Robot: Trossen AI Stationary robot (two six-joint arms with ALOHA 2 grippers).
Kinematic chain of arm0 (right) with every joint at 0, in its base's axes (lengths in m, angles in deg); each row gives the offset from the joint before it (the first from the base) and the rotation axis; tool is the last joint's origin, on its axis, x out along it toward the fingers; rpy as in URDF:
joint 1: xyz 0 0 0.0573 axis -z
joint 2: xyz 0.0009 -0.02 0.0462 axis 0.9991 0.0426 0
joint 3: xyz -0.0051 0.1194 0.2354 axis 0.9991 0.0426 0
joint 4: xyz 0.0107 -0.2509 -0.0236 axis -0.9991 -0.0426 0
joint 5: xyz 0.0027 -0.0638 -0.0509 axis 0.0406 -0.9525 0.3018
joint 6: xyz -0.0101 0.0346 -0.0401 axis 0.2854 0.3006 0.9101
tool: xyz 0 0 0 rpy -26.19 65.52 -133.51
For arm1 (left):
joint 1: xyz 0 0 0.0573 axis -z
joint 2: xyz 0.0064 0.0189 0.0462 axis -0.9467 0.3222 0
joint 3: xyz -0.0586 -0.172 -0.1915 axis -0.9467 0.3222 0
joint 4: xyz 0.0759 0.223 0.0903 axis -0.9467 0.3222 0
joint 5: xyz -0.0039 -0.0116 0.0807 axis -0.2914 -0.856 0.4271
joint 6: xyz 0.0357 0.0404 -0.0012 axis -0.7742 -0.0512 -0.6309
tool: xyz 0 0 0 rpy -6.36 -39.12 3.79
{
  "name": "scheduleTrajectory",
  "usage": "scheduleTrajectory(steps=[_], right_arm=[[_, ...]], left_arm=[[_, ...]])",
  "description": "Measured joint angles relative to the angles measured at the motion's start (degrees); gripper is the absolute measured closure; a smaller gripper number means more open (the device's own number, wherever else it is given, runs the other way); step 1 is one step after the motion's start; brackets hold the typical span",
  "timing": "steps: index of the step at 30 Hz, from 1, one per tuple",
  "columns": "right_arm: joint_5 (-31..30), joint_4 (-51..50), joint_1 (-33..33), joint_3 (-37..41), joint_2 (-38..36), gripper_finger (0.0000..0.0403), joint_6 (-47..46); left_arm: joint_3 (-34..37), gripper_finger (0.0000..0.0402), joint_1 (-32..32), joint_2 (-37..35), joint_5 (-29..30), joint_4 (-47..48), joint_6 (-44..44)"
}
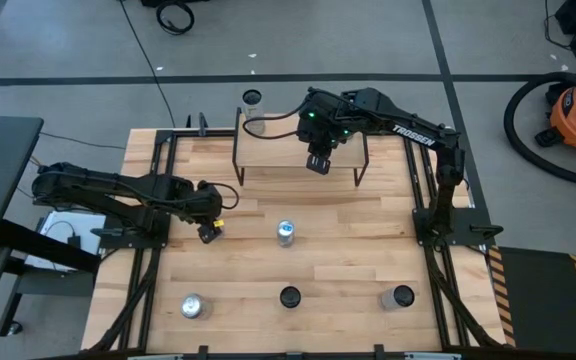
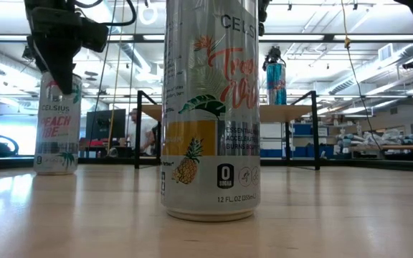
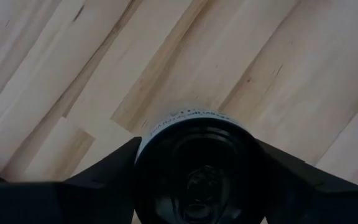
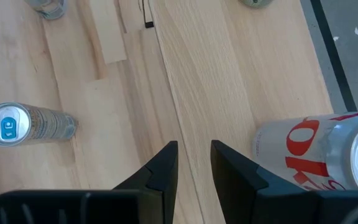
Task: Place canned beverage on shelf
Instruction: Put the white soda can on the shelf
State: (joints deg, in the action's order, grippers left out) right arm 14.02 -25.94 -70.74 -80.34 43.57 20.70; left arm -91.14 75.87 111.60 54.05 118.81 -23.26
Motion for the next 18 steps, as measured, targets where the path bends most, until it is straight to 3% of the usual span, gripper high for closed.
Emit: scheduleTrajectory(steps=[7,18], right_arm=[[-0.02,0.7,0.0,-0.02,0.0,0.03,0.64],[-0.02,1.23,0.0,-0.02,0.0,0.03,1.07]], left_arm=[[-1.09,0.0143,-0.4,0.2,-0.36,0.51,-0.64],[-12.25,0.0143,-6.73,0.31,-0.32,4.3,-6.01]])
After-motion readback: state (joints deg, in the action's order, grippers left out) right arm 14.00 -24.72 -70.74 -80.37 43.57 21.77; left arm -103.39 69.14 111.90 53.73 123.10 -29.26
